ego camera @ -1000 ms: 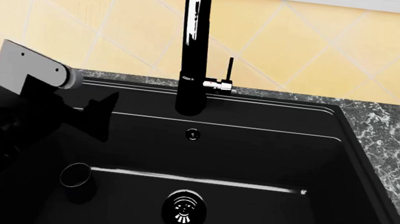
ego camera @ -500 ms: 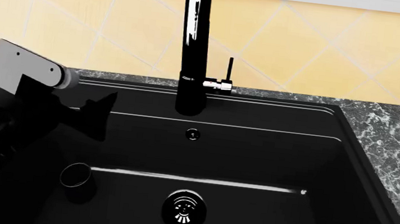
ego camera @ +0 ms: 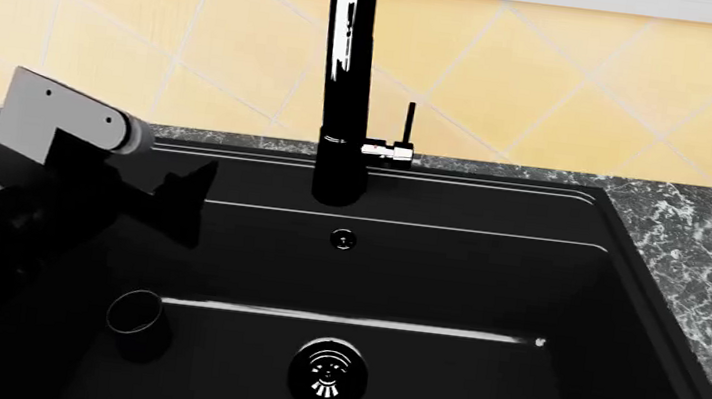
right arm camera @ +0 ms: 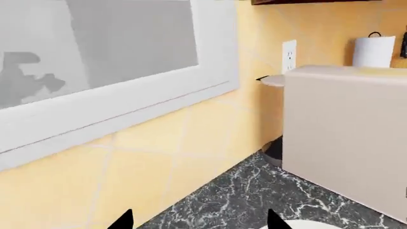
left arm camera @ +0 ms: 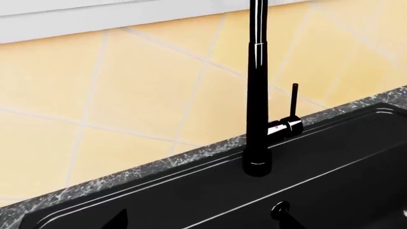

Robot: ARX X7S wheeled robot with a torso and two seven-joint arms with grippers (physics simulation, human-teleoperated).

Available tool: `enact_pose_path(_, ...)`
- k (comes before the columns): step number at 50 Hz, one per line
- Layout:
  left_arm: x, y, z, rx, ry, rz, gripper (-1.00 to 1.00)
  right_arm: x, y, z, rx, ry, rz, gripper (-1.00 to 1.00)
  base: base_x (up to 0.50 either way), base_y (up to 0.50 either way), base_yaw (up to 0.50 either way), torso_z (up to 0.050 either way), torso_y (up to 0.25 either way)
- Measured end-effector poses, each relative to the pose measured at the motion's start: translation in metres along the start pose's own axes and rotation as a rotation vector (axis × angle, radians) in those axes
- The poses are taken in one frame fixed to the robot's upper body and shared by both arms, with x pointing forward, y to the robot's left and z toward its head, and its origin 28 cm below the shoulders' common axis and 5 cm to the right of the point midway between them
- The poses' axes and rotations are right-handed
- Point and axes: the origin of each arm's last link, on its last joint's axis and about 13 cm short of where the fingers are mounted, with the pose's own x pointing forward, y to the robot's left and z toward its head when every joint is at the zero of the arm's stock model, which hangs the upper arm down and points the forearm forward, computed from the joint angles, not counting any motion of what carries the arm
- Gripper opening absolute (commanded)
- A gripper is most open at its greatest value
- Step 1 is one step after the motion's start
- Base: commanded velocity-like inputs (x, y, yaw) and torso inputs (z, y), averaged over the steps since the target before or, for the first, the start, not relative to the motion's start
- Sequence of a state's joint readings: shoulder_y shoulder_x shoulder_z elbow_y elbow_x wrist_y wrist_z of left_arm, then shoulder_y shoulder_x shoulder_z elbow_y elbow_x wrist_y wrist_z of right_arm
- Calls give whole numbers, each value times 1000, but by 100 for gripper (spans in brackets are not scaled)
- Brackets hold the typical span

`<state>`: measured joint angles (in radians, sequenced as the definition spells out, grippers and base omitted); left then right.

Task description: Pick the cup and bowl from the sink and place them on the counter for drying.

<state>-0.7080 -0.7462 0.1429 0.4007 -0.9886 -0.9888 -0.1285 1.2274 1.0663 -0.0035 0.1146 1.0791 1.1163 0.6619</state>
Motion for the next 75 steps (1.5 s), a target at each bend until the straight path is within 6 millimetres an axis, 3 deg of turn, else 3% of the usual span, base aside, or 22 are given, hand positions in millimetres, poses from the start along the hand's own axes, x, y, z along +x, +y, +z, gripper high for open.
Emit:
enact_pose_path(14,0,-1,0,-1,-4,3,100,-17,43,24,-142,61,446,100,0,0,0,0,0)
enact_pose_path(31,-3,0,5,-5,11,27,100,-54,84,8,-250,231,892,100,0,0,0,0,0)
enact_pose_path(54,-13,-4,6,-52,151,121,100,-78,95,-21,-249,270,1012,100,0,0,0,0,0)
enact_pose_path(64,-15,-23,-7,-12,272,208,100,-80,97,-24,-240,264,1015,100,0,0,0,0,0)
enact_pose_path(75,-2,-35,-22,-102,371,308,100,-79,97,-28,-228,263,1013,100,0,0,0,0,0)
